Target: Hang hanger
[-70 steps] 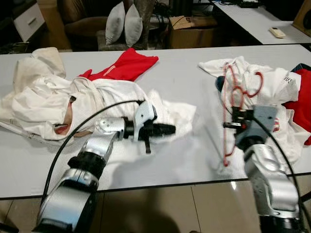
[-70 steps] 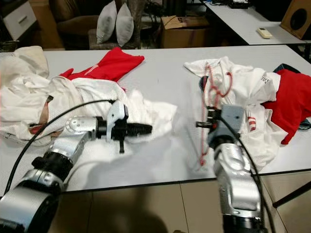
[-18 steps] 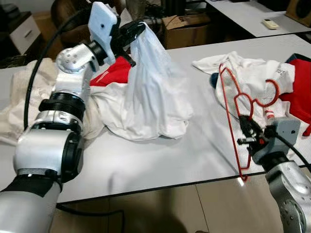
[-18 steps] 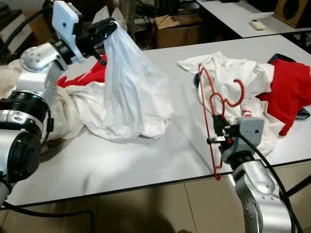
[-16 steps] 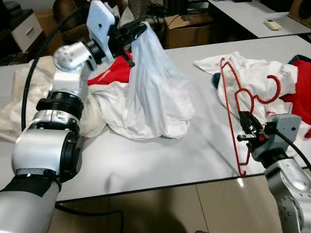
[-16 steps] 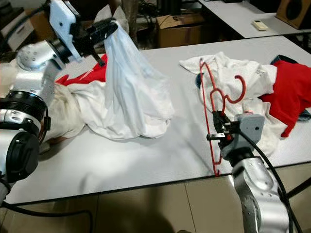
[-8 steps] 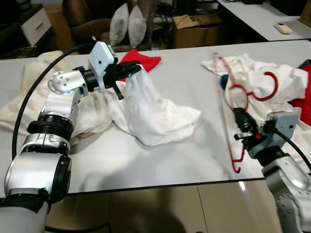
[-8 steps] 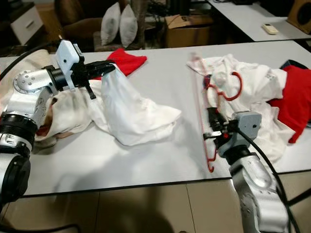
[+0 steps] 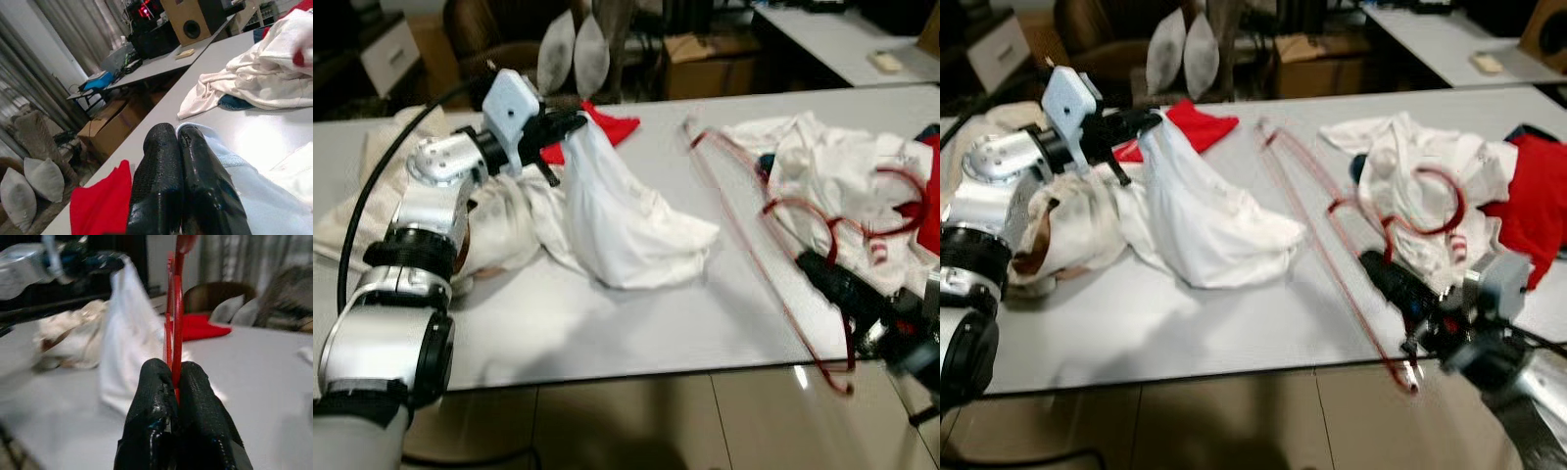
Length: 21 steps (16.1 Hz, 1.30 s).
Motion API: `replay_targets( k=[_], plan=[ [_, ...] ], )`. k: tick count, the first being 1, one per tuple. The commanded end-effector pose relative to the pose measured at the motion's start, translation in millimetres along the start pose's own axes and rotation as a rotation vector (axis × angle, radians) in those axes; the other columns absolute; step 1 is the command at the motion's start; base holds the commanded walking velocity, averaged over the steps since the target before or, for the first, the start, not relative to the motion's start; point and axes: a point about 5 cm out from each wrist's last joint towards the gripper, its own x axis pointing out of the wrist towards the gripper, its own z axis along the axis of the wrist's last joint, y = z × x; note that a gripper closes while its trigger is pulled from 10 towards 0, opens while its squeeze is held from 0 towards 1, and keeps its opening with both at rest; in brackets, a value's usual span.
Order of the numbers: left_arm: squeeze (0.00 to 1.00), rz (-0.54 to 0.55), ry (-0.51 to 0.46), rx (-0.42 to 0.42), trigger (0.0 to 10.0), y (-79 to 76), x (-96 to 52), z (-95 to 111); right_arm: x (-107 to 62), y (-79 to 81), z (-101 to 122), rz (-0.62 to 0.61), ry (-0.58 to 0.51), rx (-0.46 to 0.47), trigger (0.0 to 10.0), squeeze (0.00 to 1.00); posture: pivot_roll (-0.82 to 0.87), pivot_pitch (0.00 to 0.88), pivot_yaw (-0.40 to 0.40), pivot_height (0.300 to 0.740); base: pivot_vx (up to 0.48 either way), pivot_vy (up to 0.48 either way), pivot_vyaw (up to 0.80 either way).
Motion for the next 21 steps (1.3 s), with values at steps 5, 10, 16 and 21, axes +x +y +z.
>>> replay_targets(
  k=[5,10,16,21],
  plan=[
    [0.00,-0.051,-0.074,0.109,0.0,1.7,7.5,33.0,4.4,10.2,-1.7,0.124,0.060,0.043,10.0,0.00,-0.20,0.000,0.075,0.740,0.000,0.000,0.00],
    [0.00,-0.174,-0.117,0.117,0.0,-12.3,7.5,47.2,11.5,0.7,-10.1,0.108,0.129,0.004,10.0,0.00,-0.20,0.000,0.072,0.740,0.000,0.000,0.00],
    [0.00,-0.326,-0.080,0.168,0.0,-30.2,6.9,49.3,17.6,-4.1,-7.6,0.158,0.178,-0.041,10.0,0.00,-0.20,0.000,0.053,0.740,0.000,0.000,0.00],
    [0.00,-0.370,-0.136,0.218,0.0,-35.8,11.4,65.6,17.3,-13.4,-17.7,0.117,0.303,-0.080,10.0,0.00,-0.21,0.000,0.040,0.740,0.000,0.000,0.00]
  ],
)
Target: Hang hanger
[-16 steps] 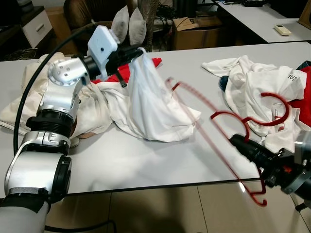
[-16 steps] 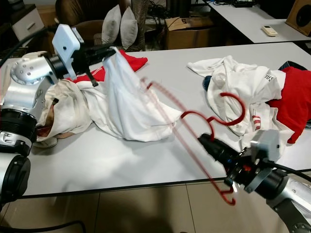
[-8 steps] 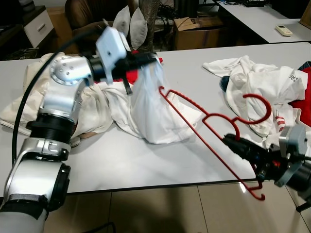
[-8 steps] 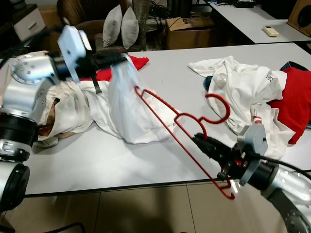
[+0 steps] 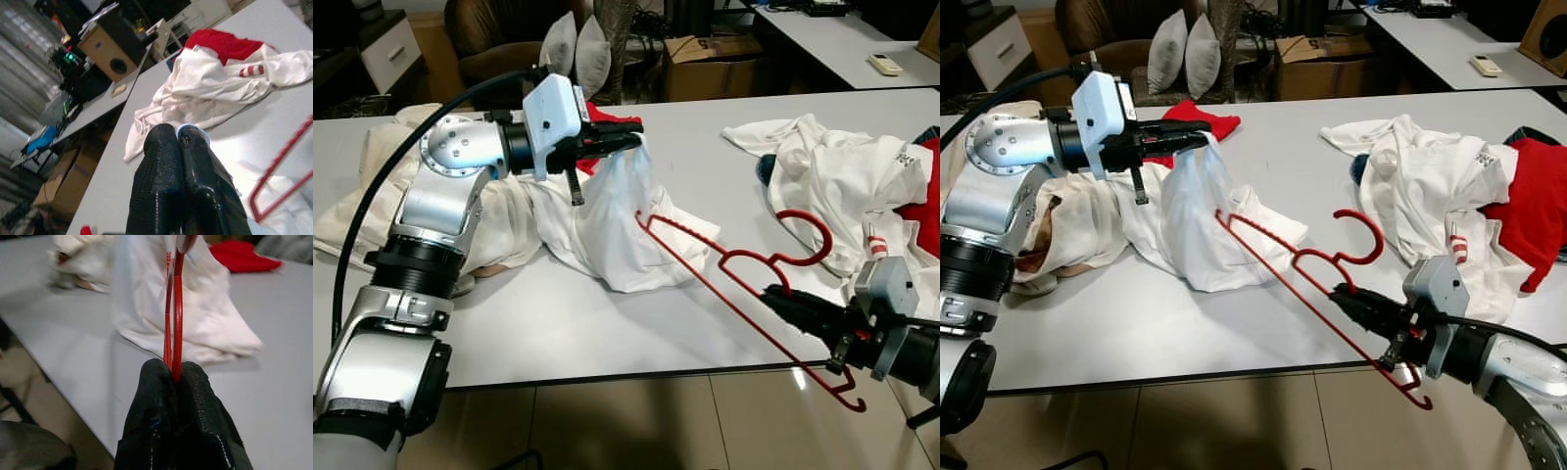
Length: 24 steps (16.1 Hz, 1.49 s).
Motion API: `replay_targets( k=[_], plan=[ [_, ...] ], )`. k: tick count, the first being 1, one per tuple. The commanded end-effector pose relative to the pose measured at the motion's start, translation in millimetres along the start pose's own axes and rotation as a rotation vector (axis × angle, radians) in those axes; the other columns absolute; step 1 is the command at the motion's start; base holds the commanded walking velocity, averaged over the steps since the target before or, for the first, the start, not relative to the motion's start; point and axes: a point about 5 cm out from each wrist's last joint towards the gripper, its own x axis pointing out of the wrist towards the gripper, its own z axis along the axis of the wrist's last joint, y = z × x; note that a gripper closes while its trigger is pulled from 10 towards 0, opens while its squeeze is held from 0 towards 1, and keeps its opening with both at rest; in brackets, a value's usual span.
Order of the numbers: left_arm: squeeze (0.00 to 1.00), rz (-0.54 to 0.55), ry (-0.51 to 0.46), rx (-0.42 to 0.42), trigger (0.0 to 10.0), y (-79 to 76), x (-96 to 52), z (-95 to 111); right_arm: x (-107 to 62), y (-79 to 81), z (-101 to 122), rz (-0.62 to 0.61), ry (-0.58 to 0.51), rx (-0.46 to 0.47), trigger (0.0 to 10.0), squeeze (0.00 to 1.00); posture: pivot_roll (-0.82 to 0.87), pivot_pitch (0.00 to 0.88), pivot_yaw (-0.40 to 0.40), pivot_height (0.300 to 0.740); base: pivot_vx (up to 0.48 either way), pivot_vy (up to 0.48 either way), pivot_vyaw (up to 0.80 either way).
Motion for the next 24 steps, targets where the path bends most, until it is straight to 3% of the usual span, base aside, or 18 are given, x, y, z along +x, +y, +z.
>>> replay_targets(
  k=[1,7,12,15,19,22,24],
  plan=[
    [0.00,-0.052,-0.025,0.040,0.0,0.1,1.3,14.8,-0.1,-5.0,-0.1,-0.032,0.040,-0.015,10.0,0.00,-0.21,0.000,0.035,0.740,0.000,0.000,0.00],
    [0.00,-0.111,-0.020,0.084,0.0,-3.8,-2.4,28.2,-4.3,-6.5,-7.4,-0.030,0.111,0.024,10.0,0.00,-0.21,0.000,0.025,0.740,0.000,0.000,0.00],
    [0.00,-0.073,0.075,0.133,0.0,-8.1,0.9,18.2,4.7,1.8,7.0,0.019,-0.044,0.144,10.0,0.00,-0.21,0.000,0.020,0.740,0.000,0.000,0.00],
    [0.00,0.015,0.131,0.172,0.0,-6.3,5.8,8.5,17.8,10.9,4.4,0.017,-0.122,0.298,10.0,0.00,-0.21,0.000,0.015,0.740,0.000,0.000,0.00],
    [0.00,0.052,0.094,0.208,0.0,-4.3,6.0,15.0,29.6,9.2,-12.0,-0.082,-0.139,0.513,10.0,0.00,-0.21,0.000,0.012,0.740,0.000,0.000,0.00],
    [0.00,0.085,0.048,0.218,0.0,-3.6,7.8,20.3,37.1,9.7,-22.4,-0.119,-0.126,0.602,10.0,0.00,-0.21,0.000,0.014,0.740,0.000,0.000,0.00],
    [0.00,0.078,0.050,0.204,0.0,-7.6,7.5,17.6,46.3,6.9,-20.4,-0.165,-0.186,0.676,10.0,0.00,-0.21,0.000,0.014,0.740,0.000,0.000,0.00]
  ],
)
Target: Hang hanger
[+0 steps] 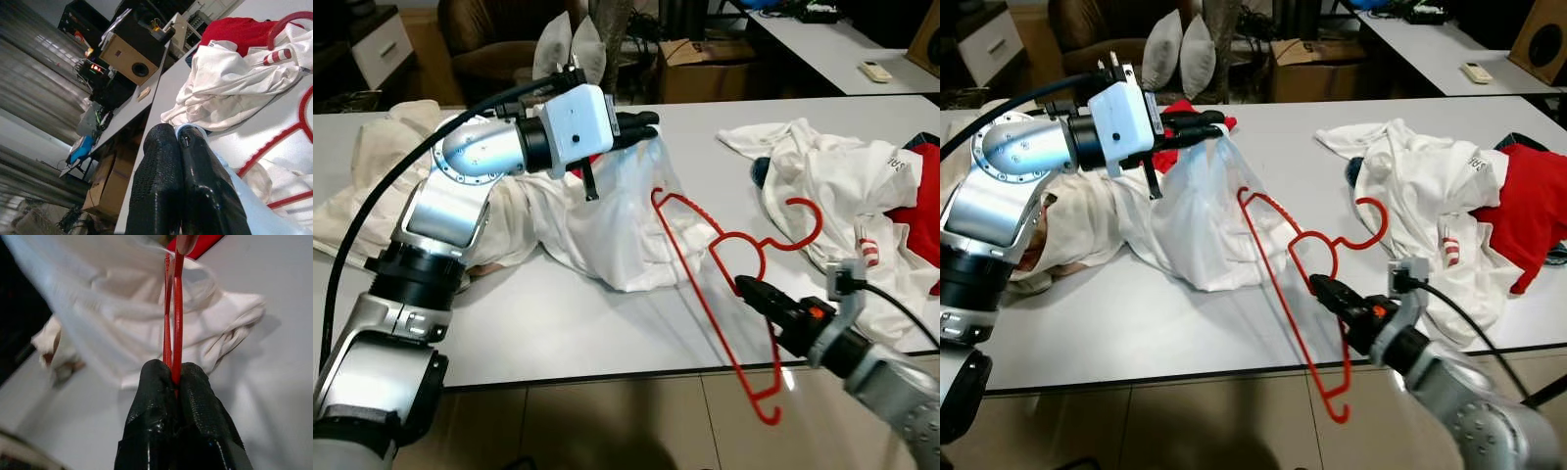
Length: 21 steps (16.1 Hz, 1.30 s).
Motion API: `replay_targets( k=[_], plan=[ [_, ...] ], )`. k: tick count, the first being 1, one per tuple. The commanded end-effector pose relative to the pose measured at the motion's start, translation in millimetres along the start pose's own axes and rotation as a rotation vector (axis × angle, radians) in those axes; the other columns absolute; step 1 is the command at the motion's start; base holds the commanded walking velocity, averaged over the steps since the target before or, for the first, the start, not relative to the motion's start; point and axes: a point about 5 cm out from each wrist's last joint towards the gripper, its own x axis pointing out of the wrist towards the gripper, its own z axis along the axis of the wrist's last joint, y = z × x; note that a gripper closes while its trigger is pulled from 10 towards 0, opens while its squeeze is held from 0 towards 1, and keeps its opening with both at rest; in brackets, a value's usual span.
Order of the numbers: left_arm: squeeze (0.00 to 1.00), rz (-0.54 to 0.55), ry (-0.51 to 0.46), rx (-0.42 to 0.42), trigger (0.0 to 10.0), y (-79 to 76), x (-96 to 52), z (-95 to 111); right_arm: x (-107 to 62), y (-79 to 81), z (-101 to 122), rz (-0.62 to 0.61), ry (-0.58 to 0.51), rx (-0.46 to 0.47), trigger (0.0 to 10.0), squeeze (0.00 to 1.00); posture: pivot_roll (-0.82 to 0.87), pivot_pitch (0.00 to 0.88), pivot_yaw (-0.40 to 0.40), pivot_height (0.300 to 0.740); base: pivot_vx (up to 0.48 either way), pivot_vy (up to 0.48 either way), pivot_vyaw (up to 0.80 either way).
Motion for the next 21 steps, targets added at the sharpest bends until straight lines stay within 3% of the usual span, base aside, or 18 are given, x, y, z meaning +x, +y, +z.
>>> replay_targets(
  k=[1,3,7,9,10,12,13,14,15,16,20,21],
  plan=[
    [0.00,0.007,0.003,0.018,0.0,-0.1,-3.8,0.4,3.6,-1.6,7.4,-0.033,-0.054,0.049,10.0,0.00,-0.21,0.000,0.014,0.740,0.000,0.000,0.00],
    [0.00,0.000,0.008,0.012,0.0,-5.9,-6.3,-2.5,19.9,-1.2,6.2,-0.065,-0.108,0.213,10.0,0.00,-0.20,0.000,0.008,0.740,0.000,0.000,0.00],
    [0.00,-0.001,0.045,0.007,0.0,-11.9,-8.0,-10.7,36.3,-0.3,4.7,-0.074,-0.117,0.349,10.0,0.00,-0.20,0.000,0.002,0.740,0.000,0.000,0.00],
    [0.00,0.046,0.092,0.001,0.0,-8.8,-7.7,-20.9,50.5,-1.5,23.6,-0.079,-0.182,0.361,10.0,0.00,-0.20,0.000,0.007,0.740,0.000,0.000,0.00],
    [0.00,0.096,0.110,0.012,0.0,-1.4,-7.6,-23.7,57.4,0.6,38.4,-0.065,-0.222,0.327,10.0,0.00,-0.20,0.000,0.007,0.740,0.000,0.000,0.00],
    [0.00,0.255,0.108,0.078,0.0,30.8,-9.9,-17.8,70.5,3.2,96.6,-0.055,-0.399,0.224,10.0,0.00,-0.20,0.000,0.008,0.740,0.000,0.000,0.00],
    [0.00,0.297,0.094,0.093,0.0,40.1,-10.9,-13.5,71.3,3.8,113.8,-0.053,-0.457,0.206,10.0,0.00,-0.20,0.000,0.006,0.740,0.000,0.000,0.00],
    [0.00,0.375,0.041,0.130,0.0,56.5,-16.3,-1.2,67.5,7.7,151.3,-0.035,-0.580,0.189,10.0,0.00,-0.19,0.000,-0.002,0.740,0.000,0.000,0.00],
    [0.00,0.390,0.020,0.134,0.0,57.4,-17.7,1.4,65.8,7.7,157.8,-0.036,-0.600,0.185,10.0,0.00,-0.19,0.000,-0.005,0.740,0.000,0.000,0.00],
    [0.00,0.392,-0.005,0.128,0.0,53.1,-17.8,2.6,64.9,6.0,156.2,-0.045,-0.601,0.185,10.0,0.00,-0.19,0.000,-0.009,0.740,0.000,0.000,0.00],
    [0.00,0.279,-0.004,0.048,0.0,4.4,-2.5,-10.5,74.8,-4.1,92.6,-0.152,-0.440,0.283,10.0,0.00,-0.18,0.000,-0.008,0.740,0.000,0.000,0.00],
    [0.00,0.277,-0.011,0.040,0.0,0.2,-0.5,-10.5,75.8,-5.4,83.2,-0.171,-0.412,0.304,10.0,0.00,-0.18,0.000,-0.008,0.740,0.000,0.000,0.00]
  ],
)
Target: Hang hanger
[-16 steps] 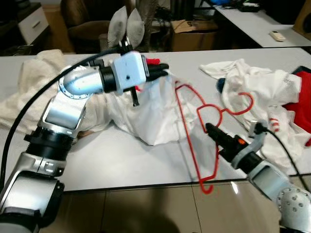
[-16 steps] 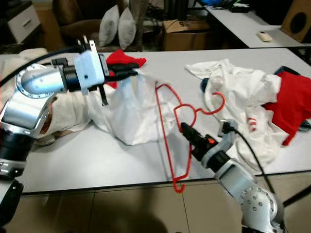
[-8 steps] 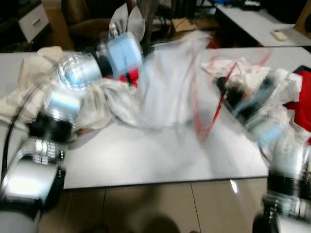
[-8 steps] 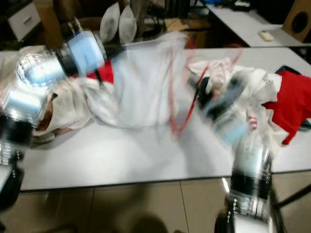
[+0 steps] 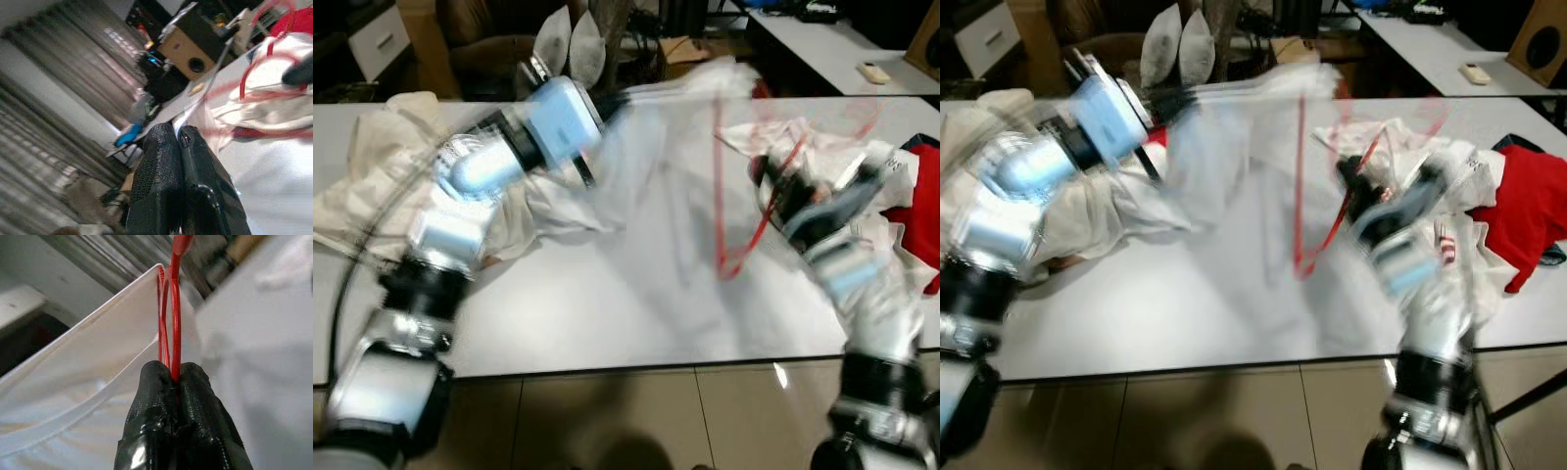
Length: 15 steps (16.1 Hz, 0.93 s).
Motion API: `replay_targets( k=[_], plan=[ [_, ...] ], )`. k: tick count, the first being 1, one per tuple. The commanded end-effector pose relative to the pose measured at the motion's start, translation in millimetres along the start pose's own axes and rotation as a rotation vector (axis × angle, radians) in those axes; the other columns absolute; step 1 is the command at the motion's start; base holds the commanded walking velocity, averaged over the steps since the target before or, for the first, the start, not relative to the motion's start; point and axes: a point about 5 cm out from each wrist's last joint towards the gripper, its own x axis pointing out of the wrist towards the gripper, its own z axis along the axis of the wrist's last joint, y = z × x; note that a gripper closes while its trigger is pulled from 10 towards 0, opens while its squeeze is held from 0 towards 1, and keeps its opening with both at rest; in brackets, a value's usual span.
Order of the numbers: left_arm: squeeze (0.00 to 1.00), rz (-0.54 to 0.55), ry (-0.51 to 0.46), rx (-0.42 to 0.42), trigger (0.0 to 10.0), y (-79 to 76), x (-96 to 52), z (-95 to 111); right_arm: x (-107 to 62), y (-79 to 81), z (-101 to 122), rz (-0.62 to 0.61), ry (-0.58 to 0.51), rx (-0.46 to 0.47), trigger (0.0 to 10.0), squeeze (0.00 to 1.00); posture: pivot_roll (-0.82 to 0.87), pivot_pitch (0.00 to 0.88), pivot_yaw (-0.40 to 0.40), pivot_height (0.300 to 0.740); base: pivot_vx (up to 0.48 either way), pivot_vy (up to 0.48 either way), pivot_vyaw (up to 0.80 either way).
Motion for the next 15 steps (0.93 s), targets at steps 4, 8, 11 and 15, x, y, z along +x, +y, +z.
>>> replay_targets(
  k=[4,8,11,15],
  plan=[
    [0.00,-0.012,-0.109,0.022,0.0,-4.3,5.7,24.0,-9.6,-12.1,-25.0,-0.096,0.075,0.108,10.0,0.00,-0.19,0.000,-0.004,0.740,0.000,0.000,0.00],
    [0.00,-0.276,-0.136,0.006,0.0,-44.6,8.7,28.4,-11.9,-17.6,-48.4,-0.109,0.168,0.247,10.0,0.00,-0.18,0.000,0.000,0.740,0.000,0.000,0.00],
    [0.00,-0.443,-0.056,0.013,0.0,-65.8,1.7,15.0,-11.4,-16.5,-49.9,-0.103,0.191,0.332,10.0,0.00,-0.18,0.000,0.002,0.740,0.000,0.000,0.00],
    [0.00,-0.525,-0.042,-0.048,0.0,-79.8,0.7,12.6,-1.2,-28.1,-44.7,-0.152,0.123,0.406,10.0,0.00,-0.18,0.000,0.006,0.740,0.000,0.000,0.00]
  ],
)
